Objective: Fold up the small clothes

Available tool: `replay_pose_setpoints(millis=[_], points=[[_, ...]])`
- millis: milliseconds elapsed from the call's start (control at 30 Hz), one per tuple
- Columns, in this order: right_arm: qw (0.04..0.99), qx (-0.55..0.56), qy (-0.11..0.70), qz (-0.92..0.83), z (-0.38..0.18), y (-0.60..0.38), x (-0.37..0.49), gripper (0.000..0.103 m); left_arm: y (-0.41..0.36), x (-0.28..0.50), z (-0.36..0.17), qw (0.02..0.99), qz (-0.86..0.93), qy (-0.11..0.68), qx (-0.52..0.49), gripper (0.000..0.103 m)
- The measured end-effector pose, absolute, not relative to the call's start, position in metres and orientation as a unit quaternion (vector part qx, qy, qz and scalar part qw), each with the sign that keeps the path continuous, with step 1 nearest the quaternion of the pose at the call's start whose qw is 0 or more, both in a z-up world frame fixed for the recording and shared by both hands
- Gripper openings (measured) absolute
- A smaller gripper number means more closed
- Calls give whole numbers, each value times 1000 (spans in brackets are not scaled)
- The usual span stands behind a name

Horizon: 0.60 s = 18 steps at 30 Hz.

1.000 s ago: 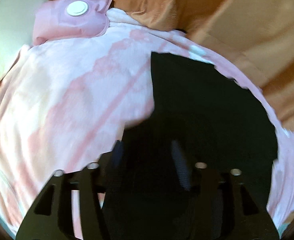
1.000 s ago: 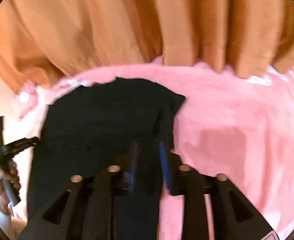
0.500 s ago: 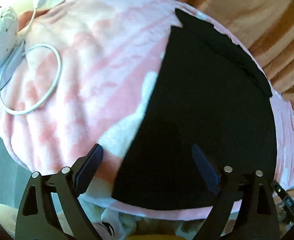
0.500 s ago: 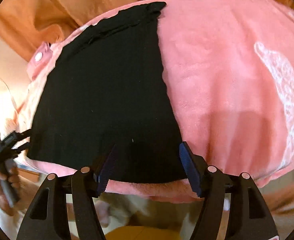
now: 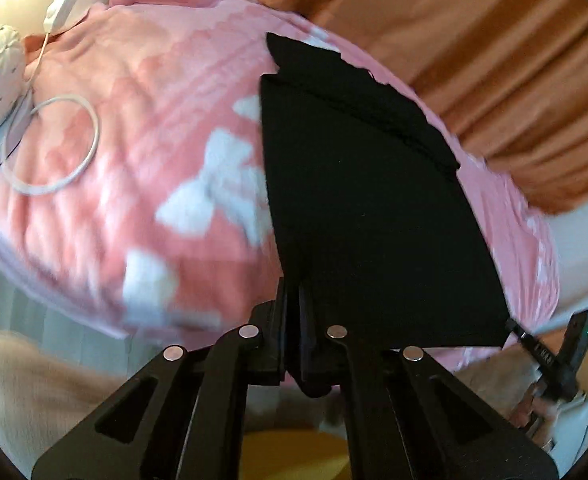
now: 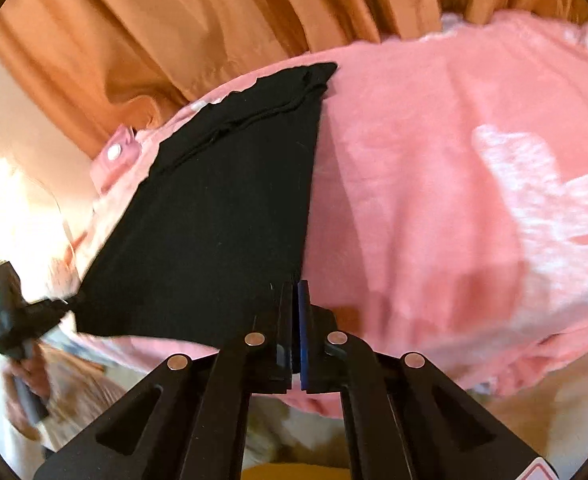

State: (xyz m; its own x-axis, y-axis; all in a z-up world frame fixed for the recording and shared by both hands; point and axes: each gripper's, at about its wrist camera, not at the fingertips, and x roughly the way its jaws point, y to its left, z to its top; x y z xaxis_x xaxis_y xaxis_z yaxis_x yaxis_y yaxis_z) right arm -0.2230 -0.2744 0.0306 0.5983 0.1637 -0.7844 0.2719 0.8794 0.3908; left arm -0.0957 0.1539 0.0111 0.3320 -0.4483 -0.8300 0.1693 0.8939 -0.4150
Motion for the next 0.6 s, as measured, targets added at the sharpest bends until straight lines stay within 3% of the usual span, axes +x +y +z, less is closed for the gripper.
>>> replay_pose_setpoints(millis=[200,333,500,600], points=[[847,221,482,-42,44,-270,-296,2,167,-168,2,769,-195,592,-142,3],[834,213,507,-33,55,-258,-337,2,182,-194,35,766,-199,583,-181,3],[877,219,427,1,124,-272,-336,2,167,-118,105,841,-214,478,-138,3],[914,201,351,11,155,-297,-288,2,149,-39,108,862,-192,450,-132,3]])
